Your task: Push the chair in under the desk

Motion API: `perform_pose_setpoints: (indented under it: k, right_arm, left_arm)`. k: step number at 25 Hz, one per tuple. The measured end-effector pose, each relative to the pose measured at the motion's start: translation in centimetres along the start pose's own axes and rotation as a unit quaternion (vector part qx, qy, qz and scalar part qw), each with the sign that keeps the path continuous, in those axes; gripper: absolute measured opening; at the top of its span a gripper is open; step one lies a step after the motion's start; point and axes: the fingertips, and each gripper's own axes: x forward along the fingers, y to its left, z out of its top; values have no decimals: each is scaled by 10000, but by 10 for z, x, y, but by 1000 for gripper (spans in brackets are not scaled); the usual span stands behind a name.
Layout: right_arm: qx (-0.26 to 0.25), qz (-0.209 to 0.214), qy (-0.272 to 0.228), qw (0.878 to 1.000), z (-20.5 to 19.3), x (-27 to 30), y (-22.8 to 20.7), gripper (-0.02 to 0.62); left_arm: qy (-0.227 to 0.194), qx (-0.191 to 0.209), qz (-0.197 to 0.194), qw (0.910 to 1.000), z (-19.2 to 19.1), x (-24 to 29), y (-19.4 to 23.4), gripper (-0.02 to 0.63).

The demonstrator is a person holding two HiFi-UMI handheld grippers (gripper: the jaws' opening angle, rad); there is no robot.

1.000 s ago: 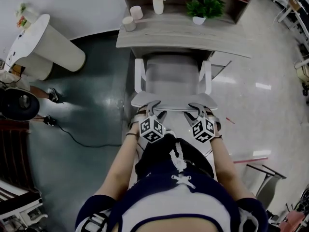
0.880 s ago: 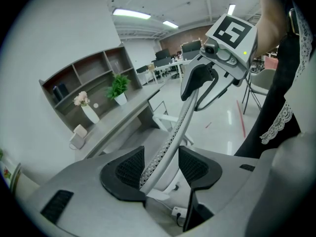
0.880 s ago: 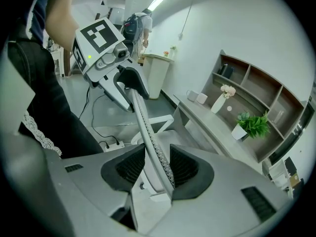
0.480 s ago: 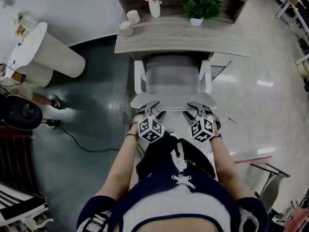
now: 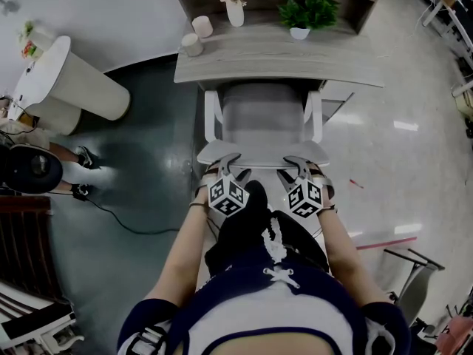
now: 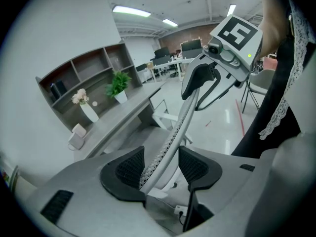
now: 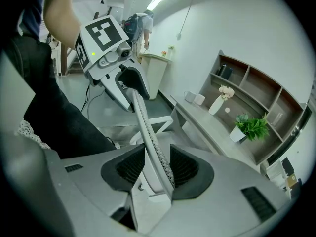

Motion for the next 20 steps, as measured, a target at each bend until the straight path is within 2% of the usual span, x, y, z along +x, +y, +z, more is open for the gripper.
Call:
perform_pose_setpoints:
  k: [20]
  right_arm:
    - [-45,-40,-11,10000,0,0,1,138]
  left_arm:
    - [-30,-26,-26,10000,-1,-3,0,222]
